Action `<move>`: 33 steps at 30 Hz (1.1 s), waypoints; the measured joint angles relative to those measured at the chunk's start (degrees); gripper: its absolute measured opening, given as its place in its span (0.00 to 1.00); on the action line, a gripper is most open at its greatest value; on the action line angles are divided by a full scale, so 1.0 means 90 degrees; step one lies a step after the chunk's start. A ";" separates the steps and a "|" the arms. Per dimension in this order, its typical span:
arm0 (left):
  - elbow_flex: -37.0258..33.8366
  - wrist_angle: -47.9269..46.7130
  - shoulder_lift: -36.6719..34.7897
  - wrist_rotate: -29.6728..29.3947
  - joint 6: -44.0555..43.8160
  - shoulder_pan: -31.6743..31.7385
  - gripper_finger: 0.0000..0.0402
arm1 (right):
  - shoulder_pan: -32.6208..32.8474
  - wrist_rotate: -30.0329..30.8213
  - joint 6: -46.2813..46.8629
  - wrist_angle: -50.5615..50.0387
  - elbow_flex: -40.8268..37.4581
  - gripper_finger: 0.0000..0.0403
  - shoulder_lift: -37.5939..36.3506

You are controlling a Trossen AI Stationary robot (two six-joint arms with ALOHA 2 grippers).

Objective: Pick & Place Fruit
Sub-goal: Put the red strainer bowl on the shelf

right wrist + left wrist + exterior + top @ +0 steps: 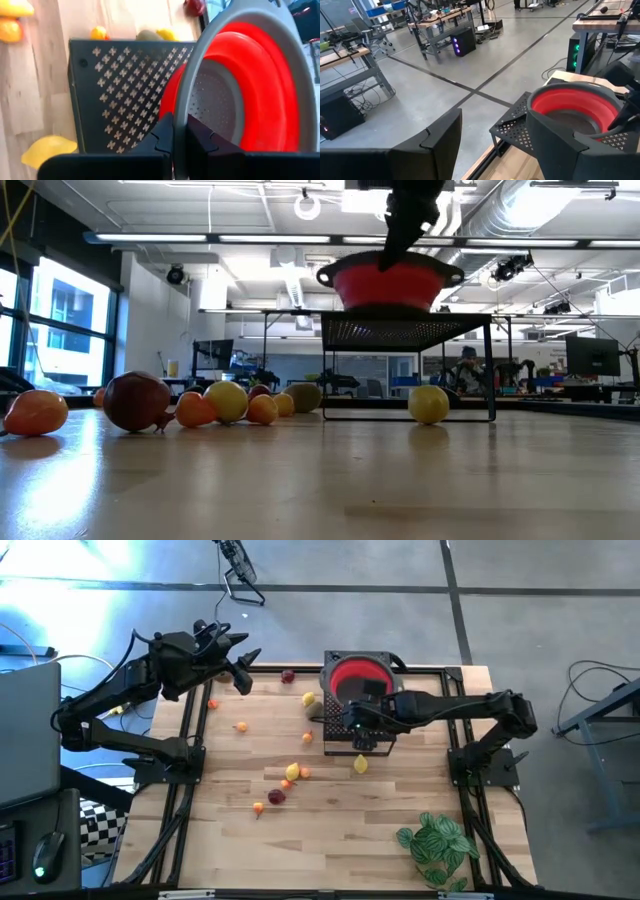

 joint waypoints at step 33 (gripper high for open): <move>-0.0002 -0.0187 0.0000 -0.0022 -0.0013 0.0000 0.54 | 0.0045 -0.0226 -0.0074 0.0118 -0.0002 0.23 0.0248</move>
